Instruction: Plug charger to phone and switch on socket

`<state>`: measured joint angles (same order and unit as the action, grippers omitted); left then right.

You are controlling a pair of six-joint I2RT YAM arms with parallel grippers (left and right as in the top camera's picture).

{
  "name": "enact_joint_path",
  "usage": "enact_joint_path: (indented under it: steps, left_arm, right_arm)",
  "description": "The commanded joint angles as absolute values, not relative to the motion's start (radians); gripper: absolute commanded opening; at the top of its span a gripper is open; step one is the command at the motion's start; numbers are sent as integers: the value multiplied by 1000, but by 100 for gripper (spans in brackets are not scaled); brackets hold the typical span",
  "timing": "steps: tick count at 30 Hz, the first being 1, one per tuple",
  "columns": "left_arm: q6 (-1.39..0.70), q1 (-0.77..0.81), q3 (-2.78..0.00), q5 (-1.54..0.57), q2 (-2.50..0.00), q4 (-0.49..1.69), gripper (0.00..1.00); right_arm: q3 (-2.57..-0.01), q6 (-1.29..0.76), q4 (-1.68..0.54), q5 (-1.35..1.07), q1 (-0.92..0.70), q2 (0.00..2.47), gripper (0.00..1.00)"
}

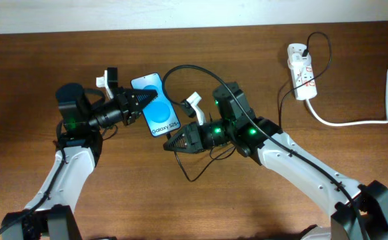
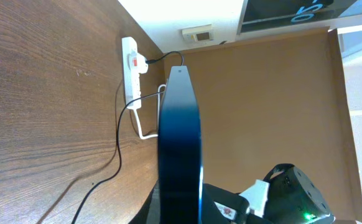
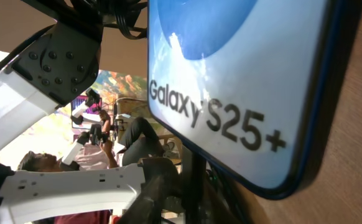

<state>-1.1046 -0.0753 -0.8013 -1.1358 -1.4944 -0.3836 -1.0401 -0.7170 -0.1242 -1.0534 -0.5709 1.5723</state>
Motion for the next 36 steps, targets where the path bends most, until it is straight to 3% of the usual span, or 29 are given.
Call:
enact_joint_path:
  steps: [1, 16, 22, 33, 36]
  left_arm:
    - [-1106, -80, -800, -1174, -1485, -393, 0]
    - [-1106, -104, -800, -1192, -1485, -393, 0]
    - [-1106, -104, -800, -1189, -1485, -392, 0]
    - [-1107, -104, -800, -1189, -1485, -392, 0]
    - [-1106, -104, -800, -1189, -1485, -392, 0]
  right_arm:
    - [-1056, -712, -120, -1093, -549, 1574, 25]
    - [-1056, -704, -119, -1130, -530, 1574, 26]
    - [-1056, -704, -118, -1125, -538, 1574, 16]
    - [-1056, -704, -115, -1099, -563, 1579, 17]
    - [-1056, -704, -115, -1088, -563, 1589, 11]
